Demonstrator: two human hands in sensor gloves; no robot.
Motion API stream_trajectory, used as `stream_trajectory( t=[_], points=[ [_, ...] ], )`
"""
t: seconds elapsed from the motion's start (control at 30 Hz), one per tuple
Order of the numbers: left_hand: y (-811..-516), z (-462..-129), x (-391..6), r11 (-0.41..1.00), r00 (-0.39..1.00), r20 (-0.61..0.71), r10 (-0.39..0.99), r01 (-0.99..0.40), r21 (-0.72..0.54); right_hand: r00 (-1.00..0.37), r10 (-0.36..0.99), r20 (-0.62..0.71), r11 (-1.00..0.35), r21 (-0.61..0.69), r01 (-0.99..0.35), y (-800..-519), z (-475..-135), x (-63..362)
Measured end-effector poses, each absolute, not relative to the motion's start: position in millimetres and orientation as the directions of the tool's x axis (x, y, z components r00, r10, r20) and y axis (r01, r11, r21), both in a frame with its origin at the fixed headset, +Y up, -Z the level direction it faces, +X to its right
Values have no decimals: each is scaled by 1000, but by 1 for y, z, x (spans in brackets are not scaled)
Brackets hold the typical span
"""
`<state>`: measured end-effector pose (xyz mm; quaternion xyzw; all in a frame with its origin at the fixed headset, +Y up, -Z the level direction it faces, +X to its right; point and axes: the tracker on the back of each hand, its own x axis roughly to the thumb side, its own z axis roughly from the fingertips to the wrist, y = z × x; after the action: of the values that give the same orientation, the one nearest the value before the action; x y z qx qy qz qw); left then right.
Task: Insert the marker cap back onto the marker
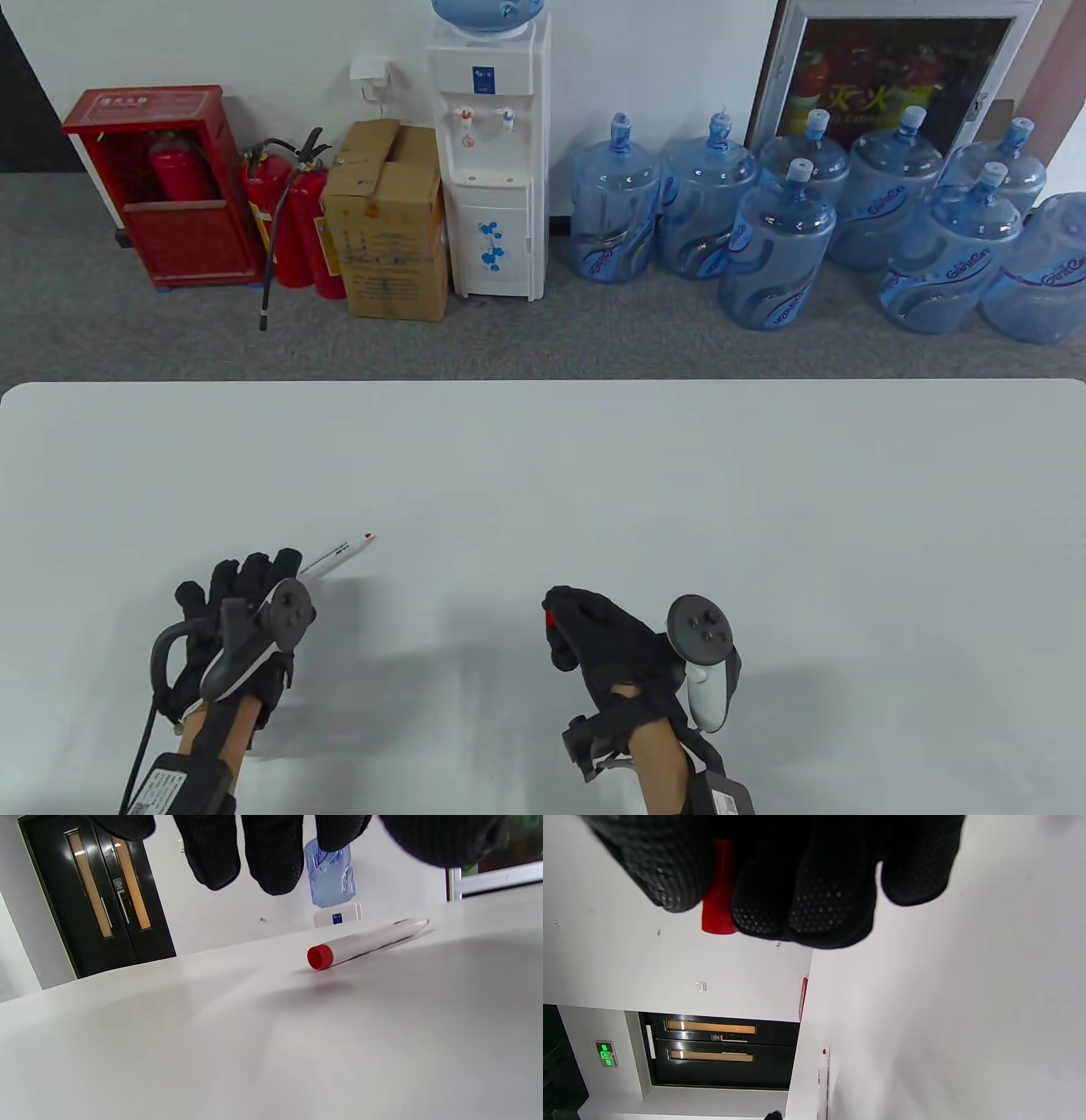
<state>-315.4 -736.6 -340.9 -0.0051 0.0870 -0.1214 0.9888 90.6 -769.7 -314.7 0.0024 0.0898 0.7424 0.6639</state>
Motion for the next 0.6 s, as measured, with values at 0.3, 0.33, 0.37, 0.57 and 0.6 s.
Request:
stream_trajectory(
  t=[0.3,0.33,0.37,0.57,0.6],
  points=[
    [-749,-383,-292,948,912,-258,-320,306,-92,-121,987,-111,-105,135,-985,-770,-311,90],
    [-750,-386,-291,949,910,-268,-316,300,-100,-118,987,-112,-103,134,-986,-770,-311,90],
    [-751,-387,-291,950,911,-269,-313,295,-107,-118,987,-112,-103,134,-986,-770,-311,90],
    [-753,-396,-289,950,914,-261,-311,289,-121,-121,986,-112,-104,142,-984,-770,-310,90],
    [-752,-397,-289,956,918,-270,-292,269,-119,-121,986,-114,-105,142,-984,-771,-310,90]
  ],
)
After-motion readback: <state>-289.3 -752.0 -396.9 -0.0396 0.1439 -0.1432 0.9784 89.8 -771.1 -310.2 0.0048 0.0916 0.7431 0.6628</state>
